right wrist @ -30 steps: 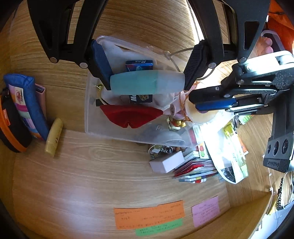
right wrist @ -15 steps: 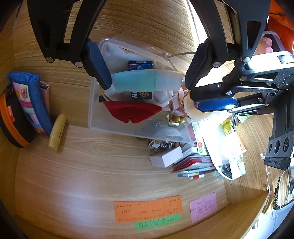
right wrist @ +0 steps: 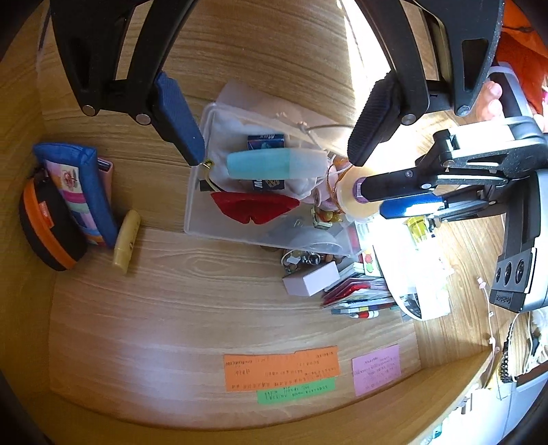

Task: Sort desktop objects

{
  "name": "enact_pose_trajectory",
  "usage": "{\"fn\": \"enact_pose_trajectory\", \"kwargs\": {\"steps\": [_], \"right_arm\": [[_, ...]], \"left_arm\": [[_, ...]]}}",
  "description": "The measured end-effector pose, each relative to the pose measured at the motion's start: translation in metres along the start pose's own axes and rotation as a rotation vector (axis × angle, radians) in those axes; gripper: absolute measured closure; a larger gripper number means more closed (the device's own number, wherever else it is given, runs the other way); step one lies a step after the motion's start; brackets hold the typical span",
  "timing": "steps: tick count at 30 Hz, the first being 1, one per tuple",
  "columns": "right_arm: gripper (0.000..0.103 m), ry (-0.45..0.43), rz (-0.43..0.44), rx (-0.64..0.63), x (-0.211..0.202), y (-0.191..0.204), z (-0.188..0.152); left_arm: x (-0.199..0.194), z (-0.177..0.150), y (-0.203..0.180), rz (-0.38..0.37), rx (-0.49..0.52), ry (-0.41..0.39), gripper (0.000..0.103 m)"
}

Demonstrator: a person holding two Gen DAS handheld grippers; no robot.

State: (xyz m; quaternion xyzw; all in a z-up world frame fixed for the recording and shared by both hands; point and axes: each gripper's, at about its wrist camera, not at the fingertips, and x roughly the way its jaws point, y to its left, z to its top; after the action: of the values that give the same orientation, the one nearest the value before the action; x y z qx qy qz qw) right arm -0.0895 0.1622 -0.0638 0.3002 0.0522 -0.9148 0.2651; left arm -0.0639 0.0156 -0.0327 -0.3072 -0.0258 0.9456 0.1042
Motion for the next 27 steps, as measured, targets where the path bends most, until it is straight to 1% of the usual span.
{"fn": "enact_pose_trajectory", "kwargs": {"steps": [3,8,10,11,12,18,23,27], "right_arm": [[0.016,-0.015,-0.007,-0.009,-0.010,0.004,-0.002],[0.012,-0.043,-0.014,-0.017,-0.027,0.010,-0.007],[0.010,-0.049,-0.018,-0.020,-0.032,0.012,-0.009],[0.010,-0.053,-0.020,-0.022,-0.036,0.013,-0.010],[0.010,-0.056,-0.022,-0.022,-0.038,0.014,-0.011],[0.009,-0.074,-0.029,-0.025,-0.054,0.018,-0.018],[0.009,-0.082,-0.040,-0.030,-0.063,0.021,-0.025],[0.009,-0.082,-0.045,-0.030,-0.068,0.023,-0.029]], "left_arm": [[-0.010,-0.002,-0.002,0.015,0.003,-0.022,0.036],[-0.025,-0.007,-0.008,0.060,0.018,-0.042,0.026],[-0.030,-0.010,-0.009,0.068,0.021,-0.043,0.018],[-0.033,-0.011,-0.009,0.071,0.018,-0.046,0.010],[-0.037,-0.013,-0.008,0.077,0.010,-0.052,0.007],[-0.049,-0.021,-0.008,0.175,-0.010,-0.065,0.007],[-0.062,-0.030,-0.008,0.192,-0.036,-0.091,0.007],[-0.072,-0.036,-0.013,0.253,-0.043,-0.127,0.006]]}}
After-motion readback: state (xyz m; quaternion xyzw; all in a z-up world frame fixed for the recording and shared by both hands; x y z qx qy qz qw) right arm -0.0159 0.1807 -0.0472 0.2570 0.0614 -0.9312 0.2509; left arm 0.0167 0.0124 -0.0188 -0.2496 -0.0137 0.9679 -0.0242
